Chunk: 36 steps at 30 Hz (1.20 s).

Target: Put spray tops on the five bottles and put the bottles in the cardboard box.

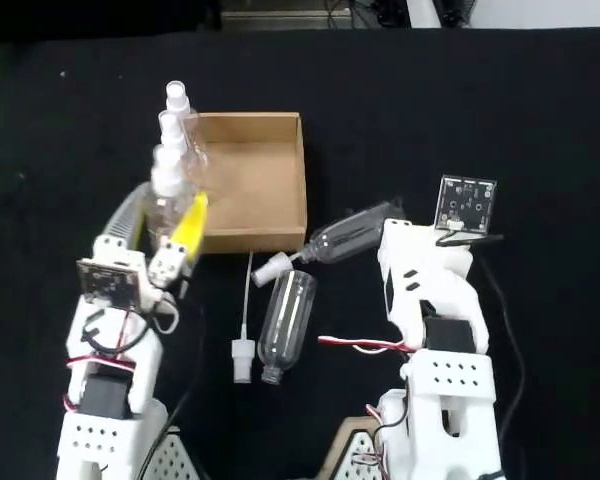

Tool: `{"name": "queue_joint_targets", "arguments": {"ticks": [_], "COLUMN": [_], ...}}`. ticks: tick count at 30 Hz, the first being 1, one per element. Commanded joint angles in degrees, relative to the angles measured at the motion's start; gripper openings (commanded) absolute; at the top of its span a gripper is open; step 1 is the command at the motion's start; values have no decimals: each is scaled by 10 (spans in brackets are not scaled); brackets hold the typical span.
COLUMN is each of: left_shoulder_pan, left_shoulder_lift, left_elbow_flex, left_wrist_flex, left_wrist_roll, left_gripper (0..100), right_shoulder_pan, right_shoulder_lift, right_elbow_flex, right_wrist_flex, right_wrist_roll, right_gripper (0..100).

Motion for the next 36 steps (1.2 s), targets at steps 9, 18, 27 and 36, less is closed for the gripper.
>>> {"name": "queue_joint_targets", "arguments": {"ticks": [9, 18, 27, 36], "left_shoulder_pan": [-120, -213, -285, -359], "left_shoulder_lift": [0, 259, 534, 655], "left_elbow_flex": [-96, -281, -440, -471], "left_wrist_flex": [-91, -91, -91, -91], "left_wrist_roll": [33, 60, 58, 58], "left_gripper": [30, 30, 31, 34], "right_shoulder_pan": [-18, -18, -16, -18], "right_shoulder_lift": [6, 6, 6, 6], "right_elbow_flex": [-1, 7, 7, 7], "right_wrist_flex": [-18, -22, -22, -22], "right_wrist_roll": [-4, -3, -3, -3], "right_gripper": [166, 166, 166, 166]}}
